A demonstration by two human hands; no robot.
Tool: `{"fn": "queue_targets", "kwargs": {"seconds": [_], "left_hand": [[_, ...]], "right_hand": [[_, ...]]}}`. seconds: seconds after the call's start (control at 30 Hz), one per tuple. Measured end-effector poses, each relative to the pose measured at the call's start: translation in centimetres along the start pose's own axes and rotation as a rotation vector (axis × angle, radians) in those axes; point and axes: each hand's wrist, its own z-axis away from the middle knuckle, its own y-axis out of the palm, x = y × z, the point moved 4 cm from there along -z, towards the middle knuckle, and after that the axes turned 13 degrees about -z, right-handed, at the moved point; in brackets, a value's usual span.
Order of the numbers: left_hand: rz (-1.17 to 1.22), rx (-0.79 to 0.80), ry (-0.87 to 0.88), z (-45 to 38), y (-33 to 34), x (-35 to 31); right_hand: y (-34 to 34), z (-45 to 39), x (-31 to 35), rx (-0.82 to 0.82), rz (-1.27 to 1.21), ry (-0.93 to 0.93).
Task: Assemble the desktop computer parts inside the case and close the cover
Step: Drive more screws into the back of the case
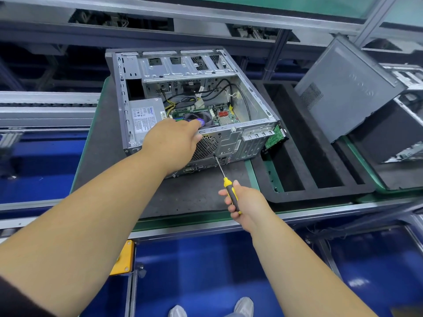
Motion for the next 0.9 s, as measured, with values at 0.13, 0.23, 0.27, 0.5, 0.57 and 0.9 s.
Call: {"fn": "queue_targets", "kwargs": {"seconds": [0.13,0.23,0.27,0.5,0.57,0.9], "left_hand": [[0.006,0.009,-0.007,0.0,-0.1,0.0],[0.008,0.024,-0.008,0.0,-0.2,0.0],[0.007,0.03,-0.009,0.0,-0.2,0.0],[0.021,0.064,-0.03,0.0,-0.1,0.1],[0.022,0.059,-0.032,0.0,-0.1,0.1],[0.013,0.055,-0.016,0.1,-0.4,-0.1]], "right_hand": [[-0.2,0.5,-0.1,0.088,-0.154,-0.002],[-0.3,1.0,0.2,0.068,-0.04,-0.136],[-0.3,1.0,0.3,0.031,0.033,-0.168],[0.2,0.6,0.3,0.013,0.02,-0.042],[-0.1,0.5,-0.1,0.08,-0.101,-0.011],[-0.7,0.1,0.1,-0.086,0.15,-0.305]]}}
